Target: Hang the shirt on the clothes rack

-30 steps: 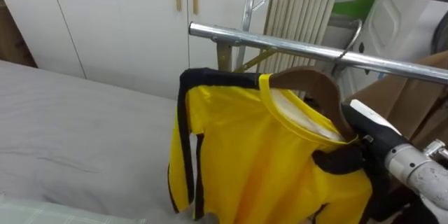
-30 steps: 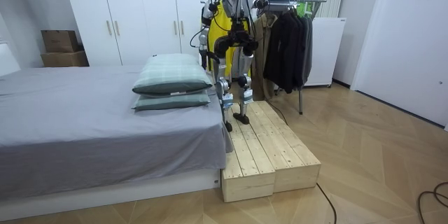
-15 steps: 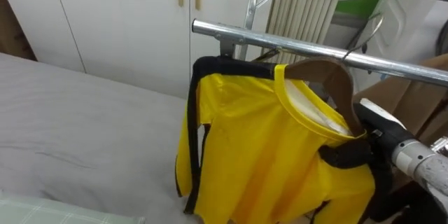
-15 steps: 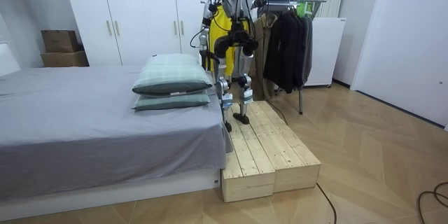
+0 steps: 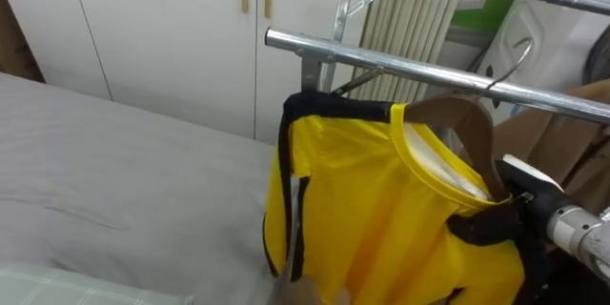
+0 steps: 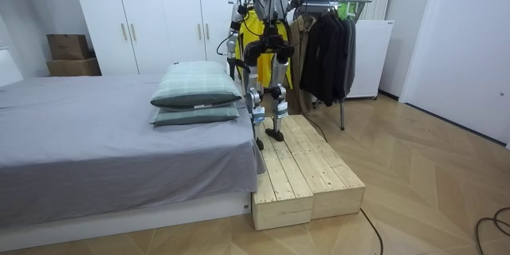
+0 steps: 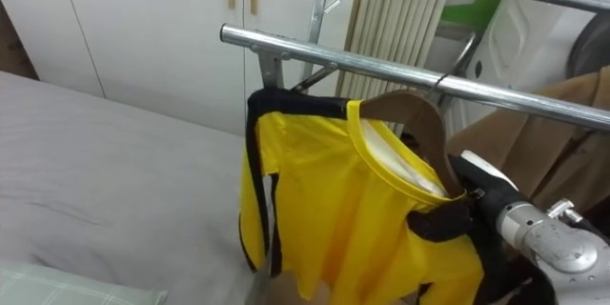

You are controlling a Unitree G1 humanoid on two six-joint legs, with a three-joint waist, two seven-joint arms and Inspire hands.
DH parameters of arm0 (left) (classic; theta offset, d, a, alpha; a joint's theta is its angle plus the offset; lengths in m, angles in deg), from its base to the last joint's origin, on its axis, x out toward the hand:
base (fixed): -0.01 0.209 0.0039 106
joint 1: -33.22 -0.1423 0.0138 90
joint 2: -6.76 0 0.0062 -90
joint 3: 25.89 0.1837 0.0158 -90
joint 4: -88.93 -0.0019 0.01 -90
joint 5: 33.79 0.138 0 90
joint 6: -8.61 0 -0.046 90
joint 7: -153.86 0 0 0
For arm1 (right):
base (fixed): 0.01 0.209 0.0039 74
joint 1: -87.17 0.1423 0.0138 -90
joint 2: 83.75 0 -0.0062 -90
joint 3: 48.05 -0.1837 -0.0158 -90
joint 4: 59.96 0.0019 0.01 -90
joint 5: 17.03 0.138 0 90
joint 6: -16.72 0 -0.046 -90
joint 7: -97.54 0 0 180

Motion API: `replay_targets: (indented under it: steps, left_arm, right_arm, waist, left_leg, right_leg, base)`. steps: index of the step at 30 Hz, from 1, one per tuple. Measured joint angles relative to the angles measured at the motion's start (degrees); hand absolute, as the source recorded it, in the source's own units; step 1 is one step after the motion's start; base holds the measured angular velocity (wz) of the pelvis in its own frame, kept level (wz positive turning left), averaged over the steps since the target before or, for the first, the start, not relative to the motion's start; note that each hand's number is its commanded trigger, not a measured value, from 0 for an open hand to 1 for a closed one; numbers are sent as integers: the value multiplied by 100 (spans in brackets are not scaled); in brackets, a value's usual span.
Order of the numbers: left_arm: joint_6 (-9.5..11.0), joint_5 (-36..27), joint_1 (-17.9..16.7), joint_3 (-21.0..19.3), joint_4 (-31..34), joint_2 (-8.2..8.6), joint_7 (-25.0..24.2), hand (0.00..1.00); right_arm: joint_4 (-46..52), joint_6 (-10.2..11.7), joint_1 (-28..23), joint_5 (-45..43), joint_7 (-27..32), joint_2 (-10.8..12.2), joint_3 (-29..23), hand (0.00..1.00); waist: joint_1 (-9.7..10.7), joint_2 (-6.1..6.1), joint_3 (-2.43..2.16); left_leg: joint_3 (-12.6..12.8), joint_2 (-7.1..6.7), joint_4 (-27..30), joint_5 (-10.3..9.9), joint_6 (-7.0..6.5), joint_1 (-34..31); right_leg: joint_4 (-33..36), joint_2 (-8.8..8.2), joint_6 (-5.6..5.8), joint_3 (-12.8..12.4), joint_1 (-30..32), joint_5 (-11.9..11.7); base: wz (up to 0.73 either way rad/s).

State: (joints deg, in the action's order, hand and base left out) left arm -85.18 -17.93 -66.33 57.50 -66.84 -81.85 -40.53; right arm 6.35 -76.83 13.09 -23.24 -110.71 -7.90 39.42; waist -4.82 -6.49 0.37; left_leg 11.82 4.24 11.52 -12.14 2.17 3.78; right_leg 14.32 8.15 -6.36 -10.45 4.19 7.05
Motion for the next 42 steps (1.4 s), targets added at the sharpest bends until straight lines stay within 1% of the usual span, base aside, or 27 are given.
replay_targets:
  steps: [3,5,8,12,15,18,20,26,29,32,33,36,42]
  left_arm:
    - [0,-4,-2,-4,-6,-3,-10,0]
    - [2,-40,25,-3,-65,-5,5,0]
    - [0,-56,18,-1,-85,1,16,0]
    - [-2,-50,17,-1,-82,2,17,0]
    - [-1,-56,21,6,-76,5,16,0]
    - [-2,-58,22,5,-59,10,15,0]
    - [-4,-57,22,5,-59,11,15,0]
    - [-4,-56,21,5,-39,10,15,0]
    - [-4,-41,21,6,-17,10,16,0]
    - [-9,17,18,6,46,10,16,0]
    - [-9,59,17,6,84,10,16,0]
    - [-8,64,-19,6,178,6,16,0]
    - [-8,59,-18,12,193,-10,17,0]
  right_arm:
    - [-262,-2,93,15,-175,0,0,100]
    - [-603,-2,154,168,-290,-2,-1,100]
    - [-893,-3,154,218,-406,-1,-1,100]
    - [-1129,31,163,219,-450,-2,-13,100]
    - [-1546,35,235,217,-431,-2,-16,100]
    - [-1854,50,392,216,-432,-2,-15,100]
    - [-2078,55,544,216,-441,-2,-15,100]
    - [-2180,60,555,236,-449,-2,-14,100]
    - [-2211,60,555,391,-506,-1,8,100]
    - [-2291,63,555,418,-508,-1,10,100]
    - [-2335,63,555,421,-496,-1,9,100]
    - [-2439,67,555,429,-418,-1,6,100]
    - [-2570,161,555,513,-293,2,78,100]
  waist:
    - [9,2,-1]
    - [40,7,0]
    - [39,32,6]
    - [55,43,8]
    - [59,66,13]
    - [98,100,17]
    - [127,121,9]
    - [123,125,7]
    - [109,124,7]
    - [43,117,7]
    - [-7,115,6]
    - [-35,96,3]
    - [-53,78,11]
  left_leg:
    - [-10,4,2,0,0,2]
    - [-82,7,2,0,0,17]
    - [-116,10,-4,0,0,101]
    - [-148,11,-2,0,1,99]
    - [-161,6,0,-1,1,91]
    - [-161,4,0,0,1,85]
    - [-161,6,1,0,1,88]
    - [-182,8,10,2,5,90]
    - [-184,7,11,2,5,88]
    - [-196,4,10,2,5,86]
    - [-197,4,11,2,5,87]
    - [-256,0,11,2,5,85]
    - [-279,2,20,3,6,107]
  right_leg:
    - [-13,1,-8,16,-11,-6]
    - [-79,-9,-17,76,-82,-20]
    - [-166,-18,-22,114,-213,-22]
    - [-174,-18,-24,127,-228,-22]
    - [-173,-24,-24,141,-227,-22]
    - [-167,-24,-24,141,-213,-21]
    - [-163,-24,-24,143,-213,-22]
    - [-161,-25,-27,172,-223,-23]
    - [-157,-25,-27,172,-220,-23]
    - [-156,-24,-27,170,-221,-23]
    - [-156,-23,-27,170,-221,-23]
    - [-160,-23,-27,185,-231,-23]
    - [-173,-21,-31,187,-269,-25]
  base:
    - [2]
    - [14]
    - [9]
    - [3]
    - [0]
    - [0]
    - [0]
    - [0]
    - [0]
    - [0]
    - [0]
    - [1]
    - [0]
